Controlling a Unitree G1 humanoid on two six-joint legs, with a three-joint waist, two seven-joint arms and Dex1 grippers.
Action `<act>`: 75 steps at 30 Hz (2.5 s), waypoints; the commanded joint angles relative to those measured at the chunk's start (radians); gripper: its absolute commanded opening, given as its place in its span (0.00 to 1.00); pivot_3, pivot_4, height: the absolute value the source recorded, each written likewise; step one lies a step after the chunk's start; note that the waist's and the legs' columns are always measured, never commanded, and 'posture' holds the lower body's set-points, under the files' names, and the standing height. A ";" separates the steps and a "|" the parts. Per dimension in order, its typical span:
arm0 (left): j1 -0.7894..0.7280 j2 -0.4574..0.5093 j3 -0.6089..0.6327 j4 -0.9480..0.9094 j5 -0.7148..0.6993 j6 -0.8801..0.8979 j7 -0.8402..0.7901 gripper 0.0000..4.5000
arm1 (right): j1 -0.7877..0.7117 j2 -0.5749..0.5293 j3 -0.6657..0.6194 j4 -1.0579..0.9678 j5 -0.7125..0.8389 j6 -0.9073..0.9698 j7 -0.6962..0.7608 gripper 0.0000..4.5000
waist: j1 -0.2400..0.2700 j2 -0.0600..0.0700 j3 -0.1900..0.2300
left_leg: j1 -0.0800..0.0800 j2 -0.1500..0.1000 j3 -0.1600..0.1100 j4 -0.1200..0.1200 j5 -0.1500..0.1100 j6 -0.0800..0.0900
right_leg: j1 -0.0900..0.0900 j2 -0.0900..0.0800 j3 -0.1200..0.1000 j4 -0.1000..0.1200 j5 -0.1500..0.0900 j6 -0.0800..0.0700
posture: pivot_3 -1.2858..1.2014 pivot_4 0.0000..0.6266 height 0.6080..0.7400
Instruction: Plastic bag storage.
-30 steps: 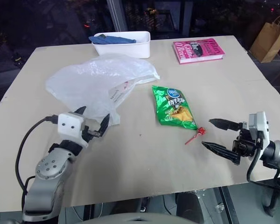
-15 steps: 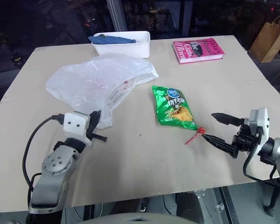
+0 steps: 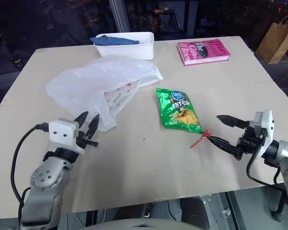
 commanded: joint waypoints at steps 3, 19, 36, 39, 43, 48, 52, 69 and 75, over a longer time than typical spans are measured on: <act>0.063 -0.016 -0.019 -0.093 -0.002 -0.082 -0.014 0.99 | -0.011 0.007 -0.002 -0.001 -0.009 -0.033 0.004 1.00 | 0.000 0.000 0.000 | 0.000 0.000 0.000 0.000 0.000 0.000 | 0.000 0.000 0.000 0.000 0.000 0.000 | 0.52 0.24 1.00; -0.035 -0.061 -0.096 0.047 0.116 0.002 0.075 0.99 | -0.011 0.017 0.001 -0.002 -0.031 -0.059 -0.014 1.00 | 0.000 0.000 0.000 | 0.000 -0.001 0.000 0.000 -0.002 0.003 | 0.000 0.001 0.000 0.001 0.000 0.000 | 0.52 0.24 1.00; -0.060 -0.066 -0.070 0.098 0.141 -0.046 0.101 0.01 | -0.037 0.024 0.010 0.014 -0.039 -0.063 -0.026 1.00 | 0.000 0.000 0.000 | 0.000 -0.001 0.000 0.000 0.000 0.000 | 0.000 0.000 0.000 0.001 0.000 0.000 | 0.52 0.24 1.00; -0.060 -0.078 -0.063 0.084 0.089 -0.047 0.079 0.01 | -0.036 0.015 0.016 0.014 -0.041 -0.056 -0.019 1.00 | 0.000 0.000 0.000 | 0.000 -0.001 0.000 0.000 0.000 0.000 | 0.000 0.000 0.000 0.001 0.000 0.000 | 0.52 0.24 1.00; -0.069 -0.076 -0.045 0.020 -0.045 -0.003 0.013 0.01 | -0.020 -0.051 0.090 0.032 -0.179 -0.102 0.007 1.00 | 0.000 0.000 0.000 | 0.000 -0.001 0.000 0.000 0.000 0.000 | 0.000 0.000 0.000 0.001 0.000 0.000 | 0.52 0.24 1.00; -0.040 -0.051 0.003 -0.116 -0.178 0.057 -0.025 0.01 | -0.119 -0.044 0.194 0.174 -0.336 -0.090 -0.104 1.00 | -0.005 0.000 0.000 | 0.001 0.000 0.001 0.000 0.000 0.000 | -0.001 0.000 0.001 0.002 0.000 0.000 | 0.52 0.24 1.00; 0.033 -0.040 0.026 -0.202 -0.246 0.097 -0.034 0.01 | -0.147 -0.039 0.239 0.256 -0.390 -0.107 -0.111 1.00 | -0.002 0.000 0.000 | 0.001 0.000 0.001 0.000 0.000 -0.001 | -0.001 0.000 0.001 0.002 0.000 0.000 | 0.52 0.24 1.00; 0.074 -0.060 0.030 -0.245 -0.336 0.159 0.027 0.00 | -0.206 -0.016 0.237 0.191 -0.280 0.034 -0.034 0.17 | -0.001 0.001 0.000 | 0.001 0.000 0.001 0.000 0.000 0.000 | -0.001 0.000 0.001 0.002 0.000 0.000 | 0.52 0.24 1.00; 0.035 -0.068 0.052 -0.289 -0.622 0.252 0.038 0.00 | -0.484 0.014 0.271 0.065 -0.117 0.291 -0.100 0.17 | -0.020 0.001 0.001 | 0.001 0.000 0.001 0.000 0.000 0.000 | -0.001 0.001 0.002 0.002 0.000 0.000 | 0.52 0.24 1.00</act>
